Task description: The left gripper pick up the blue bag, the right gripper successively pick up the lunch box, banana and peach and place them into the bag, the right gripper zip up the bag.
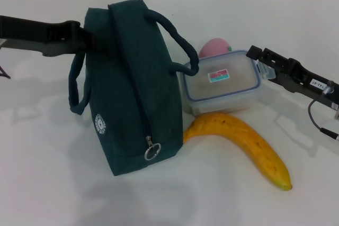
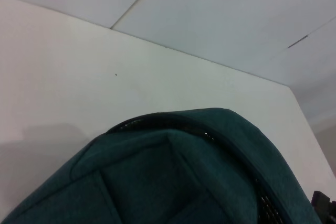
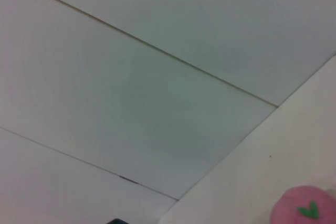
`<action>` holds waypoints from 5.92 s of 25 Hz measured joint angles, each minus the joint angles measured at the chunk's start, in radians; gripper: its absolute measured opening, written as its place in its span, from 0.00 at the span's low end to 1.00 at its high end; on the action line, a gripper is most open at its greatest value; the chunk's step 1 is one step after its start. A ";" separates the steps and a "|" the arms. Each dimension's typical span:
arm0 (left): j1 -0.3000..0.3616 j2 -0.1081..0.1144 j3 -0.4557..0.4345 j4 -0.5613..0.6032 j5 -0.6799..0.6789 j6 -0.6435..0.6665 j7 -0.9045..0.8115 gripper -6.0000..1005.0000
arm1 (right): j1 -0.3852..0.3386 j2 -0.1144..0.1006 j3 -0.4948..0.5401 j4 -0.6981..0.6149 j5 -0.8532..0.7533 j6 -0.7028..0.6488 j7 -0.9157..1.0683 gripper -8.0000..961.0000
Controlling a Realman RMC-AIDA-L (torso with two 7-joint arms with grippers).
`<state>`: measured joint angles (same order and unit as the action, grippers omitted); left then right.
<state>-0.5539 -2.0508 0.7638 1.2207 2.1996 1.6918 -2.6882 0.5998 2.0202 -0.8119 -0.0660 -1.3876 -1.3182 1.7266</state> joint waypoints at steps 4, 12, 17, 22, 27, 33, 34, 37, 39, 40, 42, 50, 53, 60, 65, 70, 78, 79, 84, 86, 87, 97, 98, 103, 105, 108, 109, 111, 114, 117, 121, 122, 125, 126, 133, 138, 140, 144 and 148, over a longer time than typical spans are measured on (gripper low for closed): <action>-0.007 0.000 0.000 -0.033 0.000 -0.004 0.018 0.06 | 0.001 0.000 0.001 0.000 0.001 -0.006 0.037 0.90; -0.012 0.006 0.000 -0.064 -0.001 -0.023 0.044 0.06 | 0.002 0.000 -0.003 -0.002 -0.002 -0.009 0.105 0.80; -0.022 0.006 0.000 -0.071 -0.001 -0.023 0.053 0.06 | 0.014 -0.001 -0.010 -0.002 -0.007 -0.009 0.121 0.66; -0.023 0.008 0.000 -0.073 -0.002 -0.024 0.060 0.06 | 0.023 0.001 -0.015 -0.002 -0.005 -0.010 0.137 0.53; -0.023 0.007 0.000 -0.073 -0.002 -0.027 0.063 0.06 | 0.023 0.002 -0.015 -0.001 -0.003 -0.012 0.152 0.42; -0.023 0.003 0.000 -0.073 -0.002 -0.028 0.072 0.06 | 0.021 0.005 -0.015 -0.001 -0.002 -0.010 0.169 0.35; -0.022 0.003 0.000 -0.073 -0.002 -0.028 0.072 0.06 | 0.019 0.006 -0.015 -0.001 0.000 -0.011 0.169 0.34; -0.022 0.003 0.000 -0.073 -0.002 -0.028 0.073 0.06 | 0.018 0.006 -0.015 -0.001 0.000 -0.012 0.169 0.29; -0.022 0.003 0.000 -0.074 -0.002 -0.028 0.073 0.06 | 0.020 0.006 -0.015 0.001 -0.001 -0.012 0.169 0.20; -0.022 0.003 0.000 -0.074 -0.002 -0.028 0.073 0.06 | 0.022 0.006 -0.015 0.003 -0.001 -0.012 0.169 0.16; -0.021 0.003 0.000 -0.075 -0.002 -0.028 0.074 0.06 | 0.023 0.006 -0.015 0.005 0.000 -0.013 0.175 0.11; -0.004 0.003 0.000 -0.076 -0.027 -0.027 0.074 0.06 | -0.017 0.003 -0.006 0.001 0.044 -0.053 0.205 0.11; 0.003 0.006 0.000 -0.084 -0.040 -0.026 0.076 0.06 | -0.046 0.002 -0.006 -0.001 0.081 -0.067 0.207 0.11; 0.005 0.009 0.000 -0.099 -0.050 -0.024 0.087 0.06 | -0.087 -0.006 -0.004 -0.002 0.136 -0.120 0.227 0.11; 0.005 0.009 0.000 -0.099 -0.050 -0.023 0.093 0.06 | -0.107 -0.006 -0.004 -0.003 0.160 -0.157 0.243 0.11; -0.002 0.007 0.000 -0.099 -0.050 -0.023 0.100 0.06 | -0.130 -0.006 -0.004 -0.003 0.183 -0.188 0.260 0.11; -0.012 0.008 0.004 -0.099 -0.051 -0.020 0.099 0.06 | -0.144 -0.008 -0.003 -0.001 0.200 -0.243 0.296 0.11; -0.014 0.008 0.004 -0.099 -0.051 -0.019 0.098 0.06 | -0.145 -0.008 -0.003 -0.001 0.200 -0.248 0.300 0.11; -0.022 0.008 0.006 -0.099 -0.071 -0.016 0.094 0.06 | -0.148 -0.007 -0.003 0.002 0.220 -0.294 0.326 0.11; -0.023 0.007 0.009 -0.099 -0.079 -0.015 0.093 0.06 | -0.148 -0.006 -0.003 0.002 0.231 -0.311 0.337 0.11; -0.024 0.006 0.009 -0.099 -0.079 -0.015 0.093 0.06 | -0.148 -0.005 -0.003 0.002 0.237 -0.320 0.342 0.11; -0.037 0.001 0.009 -0.099 -0.079 -0.014 0.092 0.06 | -0.124 0.006 -0.001 0.013 0.265 -0.388 0.381 0.11; -0.037 0.000 0.009 -0.099 -0.079 -0.014 0.092 0.06 | -0.119 0.007 0.002 0.016 0.266 -0.394 0.384 0.11; -0.041 0.000 0.009 -0.099 -0.079 -0.014 0.095 0.06 | -0.093 0.008 0.008 0.037 0.298 -0.441 0.395 0.11; -0.044 0.000 0.010 -0.100 -0.079 -0.014 0.096 0.06 | -0.083 0.008 0.008 0.039 0.311 -0.452 0.403 0.11; -0.046 0.000 0.018 -0.101 -0.079 -0.014 0.097 0.06 | -0.067 0.008 0.008 0.039 0.316 -0.459 0.414 0.11; -0.046 0.000 0.018 -0.101 -0.079 -0.014 0.097 0.06 | -0.060 0.008 0.008 0.040 0.316 -0.461 0.415 0.11; -0.049 0.000 0.028 -0.101 -0.079 -0.014 0.093 0.06 | -0.048 0.008 0.008 0.050 0.320 -0.464 0.416 0.11; -0.054 0.000 0.033 -0.101 -0.079 -0.014 0.093 0.06 | -0.037 0.008 0.008 0.063 0.330 -0.464 0.416 0.11; -0.058 -0.003 0.035 -0.101 -0.079 -0.014 0.093 0.06 | -0.037 0.008 0.008 0.065 0.334 -0.459 0.416 0.11; -0.060 -0.004 0.035 -0.101 -0.078 -0.014 0.094 0.06 | -0.037 0.008 0.008 0.086 0.349 -0.444 0.415 0.11; -0.061 -0.004 0.035 -0.101 -0.078 -0.014 0.095 0.06 | -0.038 0.008 0.008 0.089 0.351 -0.439 0.414 0.11; -0.062 -0.005 0.035 -0.101 -0.078 -0.014 0.098 0.06 | -0.043 0.008 0.008 0.089 0.353 -0.432 0.413 0.11; -0.062 -0.005 0.035 -0.102 -0.078 -0.014 0.098 0.06 | -0.048 0.008 0.008 0.090 0.357 -0.428 0.413 0.11; -0.072 0.000 0.035 -0.131 -0.078 -0.014 0.099 0.06 | -0.064 0.008 0.008 0.091 0.372 -0.419 0.414 0.12; -0.074 0.000 0.035 -0.137 -0.078 -0.014 0.103 0.06 | -0.067 0.008 0.008 0.101 0.390 -0.419 0.415 0.12; -0.075 0.000 0.035 -0.137 -0.078 -0.014 0.106 0.06 | -0.067 0.008 0.008 0.110 0.400 -0.422 0.415 0.12; -0.077 0.001 0.035 -0.138 -0.078 -0.015 0.111 0.06 | -0.061 0.008 0.009 0.132 0.418 -0.429 0.419 0.12; -0.080 0.001 0.035 -0.138 -0.078 -0.015 0.118 0.06 | -0.056 0.008 0.024 0.147 0.420 -0.431 0.431 0.12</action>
<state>-0.6337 -2.0494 0.7992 1.0826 2.1214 1.6766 -2.5699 0.5439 2.0279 -0.7879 0.0809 -0.9680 -1.7494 2.1572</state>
